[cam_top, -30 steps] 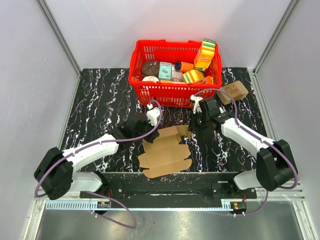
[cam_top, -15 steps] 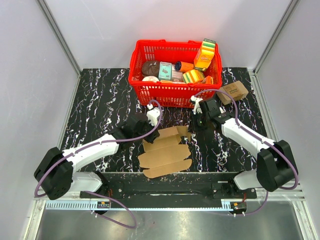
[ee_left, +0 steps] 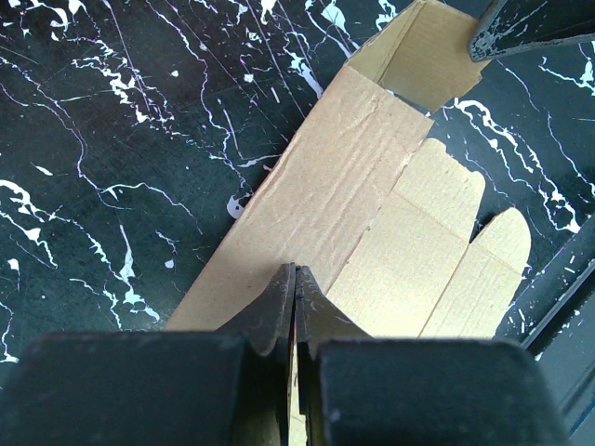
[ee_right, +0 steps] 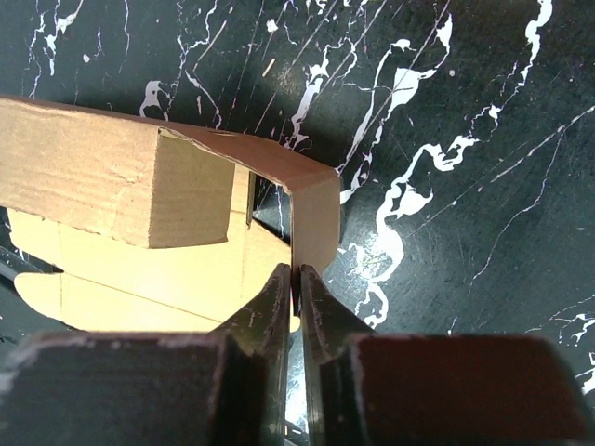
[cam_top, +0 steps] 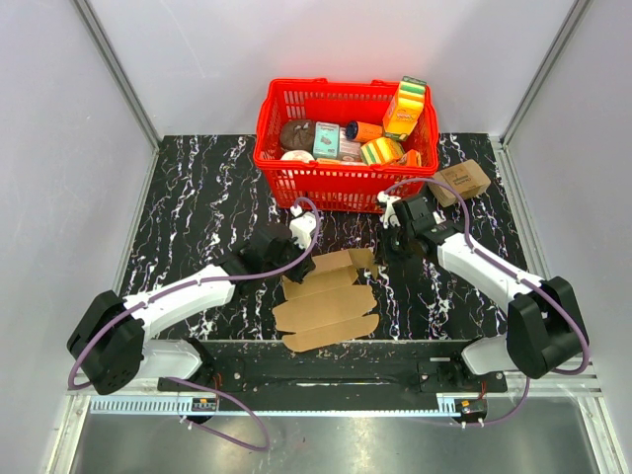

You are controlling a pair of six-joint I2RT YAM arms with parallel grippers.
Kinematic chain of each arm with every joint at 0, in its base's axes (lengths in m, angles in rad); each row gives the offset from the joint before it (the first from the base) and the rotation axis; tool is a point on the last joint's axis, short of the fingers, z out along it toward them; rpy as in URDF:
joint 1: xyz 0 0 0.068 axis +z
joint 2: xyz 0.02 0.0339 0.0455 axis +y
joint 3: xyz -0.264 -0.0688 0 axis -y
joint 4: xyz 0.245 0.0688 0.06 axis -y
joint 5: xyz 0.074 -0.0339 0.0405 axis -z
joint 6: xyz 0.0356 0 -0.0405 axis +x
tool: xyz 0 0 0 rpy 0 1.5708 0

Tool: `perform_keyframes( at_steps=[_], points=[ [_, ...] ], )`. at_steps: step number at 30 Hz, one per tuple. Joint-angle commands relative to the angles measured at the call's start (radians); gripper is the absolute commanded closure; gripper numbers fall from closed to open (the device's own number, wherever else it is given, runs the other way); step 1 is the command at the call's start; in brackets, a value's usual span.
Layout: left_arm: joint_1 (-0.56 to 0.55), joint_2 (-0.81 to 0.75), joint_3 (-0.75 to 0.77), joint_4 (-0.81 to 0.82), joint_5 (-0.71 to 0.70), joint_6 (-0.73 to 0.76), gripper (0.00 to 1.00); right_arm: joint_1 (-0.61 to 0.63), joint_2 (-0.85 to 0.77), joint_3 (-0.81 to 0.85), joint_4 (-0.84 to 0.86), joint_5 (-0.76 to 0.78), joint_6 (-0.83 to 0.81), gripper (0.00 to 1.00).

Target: Fold the paper box

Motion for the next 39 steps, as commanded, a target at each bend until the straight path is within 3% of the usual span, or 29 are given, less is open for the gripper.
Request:
perform_keyframes(
  at_steps=[1,8,39],
  points=[
    [-0.005,-0.026,-0.007,0.026,-0.015,-0.011,1.0,0.006,-0.002,0.04,-0.003,0.012,-0.002,0.91],
    [-0.007,-0.027,-0.008,0.025,-0.014,-0.008,1.0,0.006,-0.003,0.063,-0.008,-0.003,0.019,1.0],
    [-0.015,-0.003,0.006,0.025,-0.009,-0.007,1.0,0.02,-0.014,0.015,0.015,-0.195,0.073,1.0]
  ],
)
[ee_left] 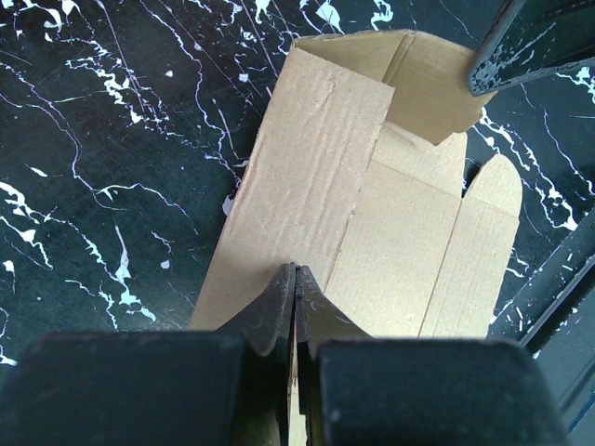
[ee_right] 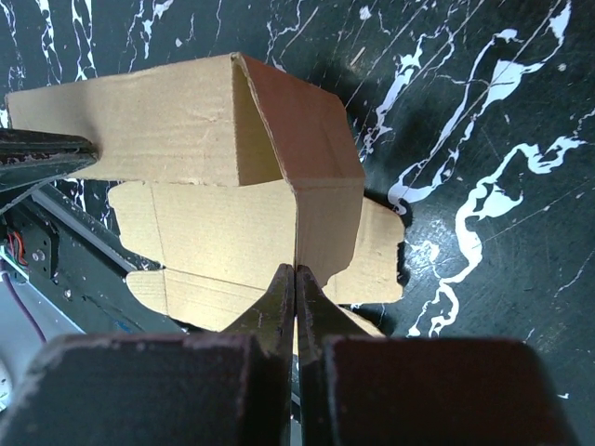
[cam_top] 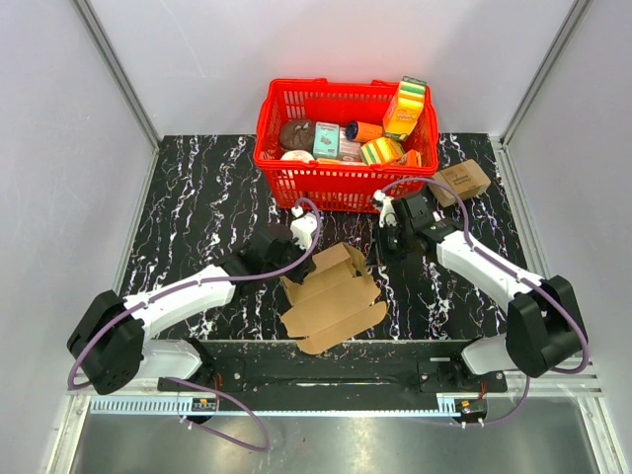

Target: Fold the paper box

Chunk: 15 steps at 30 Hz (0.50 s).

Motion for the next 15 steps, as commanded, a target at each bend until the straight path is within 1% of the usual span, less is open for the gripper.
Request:
perform_keyframes(
  at_steps=[1,15],
  points=[
    [-0.007,-0.003,0.006,0.026,-0.011,-0.007,1.0,0.013,-0.027,-0.025,0.034,-0.06,0.012,1.0],
    [-0.012,-0.009,0.001,0.024,-0.014,-0.011,1.0,0.03,-0.027,-0.096,0.13,-0.143,0.046,1.0]
  ],
)
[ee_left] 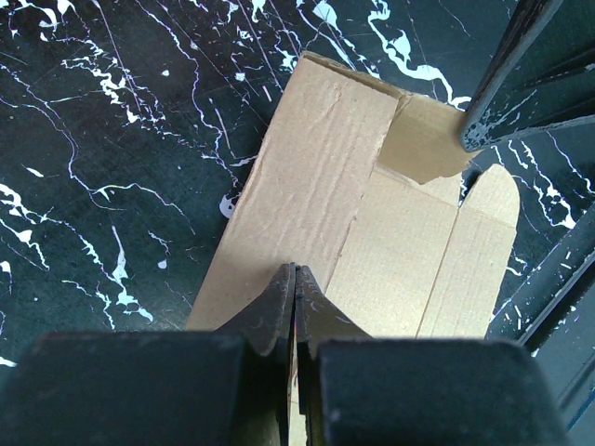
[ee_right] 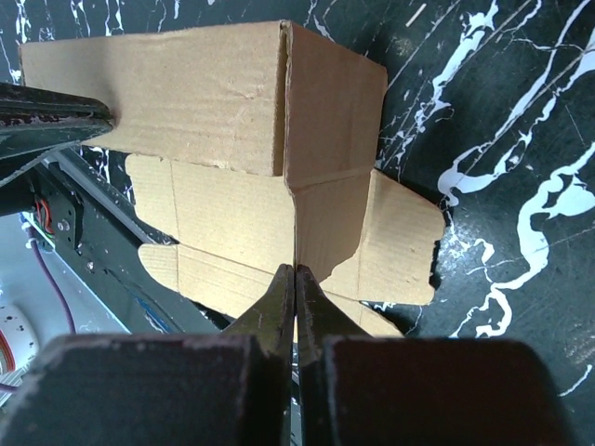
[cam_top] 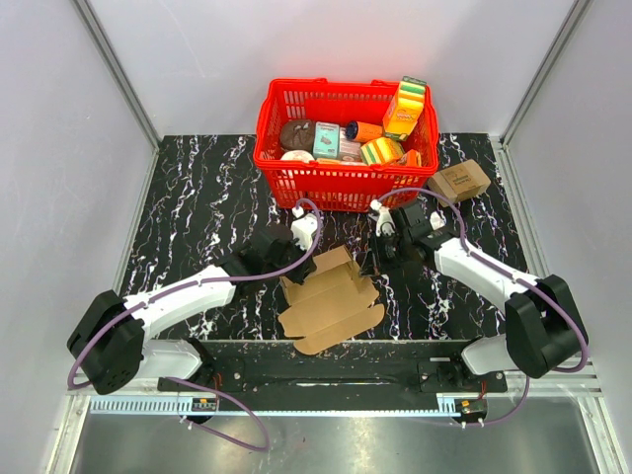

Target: Fold the paper box

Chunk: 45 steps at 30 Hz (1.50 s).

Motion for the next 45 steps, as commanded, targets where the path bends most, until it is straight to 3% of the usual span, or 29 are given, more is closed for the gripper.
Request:
perform_keyframes(
  at_steps=[1,12,23,30,45],
  points=[
    [-0.007,-0.01,-0.002,0.024,-0.015,-0.011,1.0,0.014,-0.024,-0.017,0.07,-0.055,0.025,0.99],
    [-0.009,-0.01,0.004,0.015,-0.017,-0.003,1.0,0.017,-0.009,-0.06,0.145,-0.084,0.05,0.85],
    [-0.009,-0.003,-0.008,0.017,-0.015,-0.008,1.0,0.017,-0.007,-0.084,0.176,-0.095,0.059,0.78],
    [-0.012,0.006,-0.008,0.017,-0.014,-0.008,1.0,0.015,-0.039,-0.08,0.151,-0.076,0.044,0.66],
    [-0.02,0.018,-0.011,0.023,-0.017,-0.011,1.0,0.015,-0.12,-0.023,0.051,-0.01,0.006,0.55]
  ],
)
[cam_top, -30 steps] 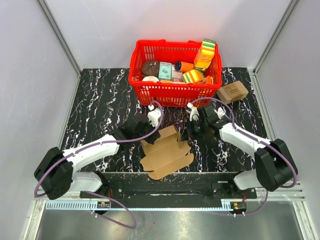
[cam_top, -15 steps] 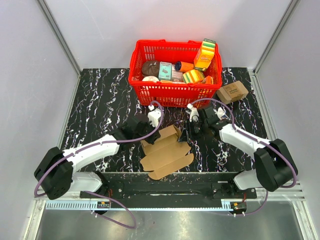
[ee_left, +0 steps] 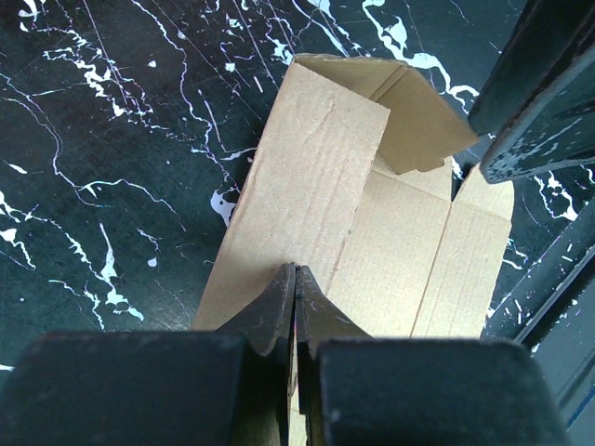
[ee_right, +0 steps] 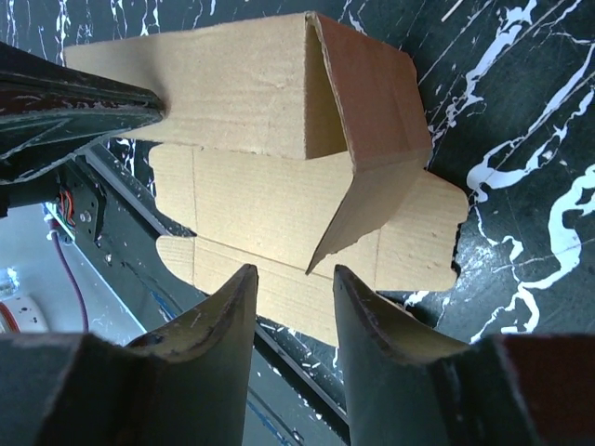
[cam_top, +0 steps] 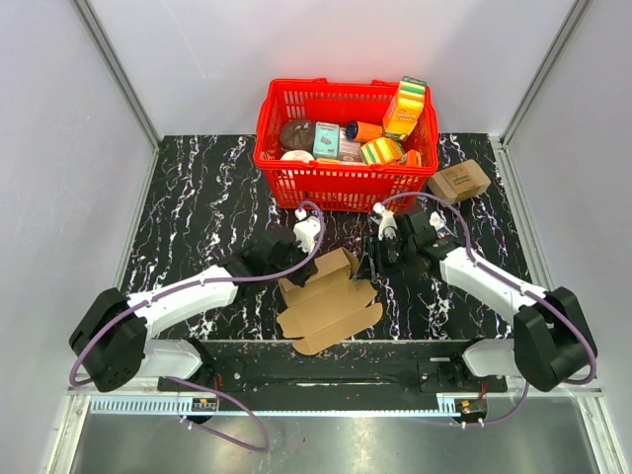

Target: Fold the paper box

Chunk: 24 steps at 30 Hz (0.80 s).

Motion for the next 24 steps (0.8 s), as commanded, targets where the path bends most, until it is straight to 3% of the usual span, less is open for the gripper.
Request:
perform_keyframes(
  at_steps=[1,9,12,24],
  points=[
    [-0.008,0.002,-0.007,0.02,-0.017,-0.011,1.0,0.007,-0.063,0.063,-0.047,0.045,-0.033,0.55],
    [-0.009,-0.005,-0.004,0.013,-0.021,-0.008,1.0,-0.01,-0.135,0.094,-0.044,0.265,0.016,0.55],
    [-0.009,-0.006,-0.002,0.011,-0.023,-0.008,1.0,-0.025,-0.101,0.109,-0.041,0.342,0.03,0.6],
    [-0.008,0.003,0.008,0.01,-0.021,-0.006,1.0,-0.036,0.138,0.14,0.054,0.341,0.009,0.86]
  ],
)
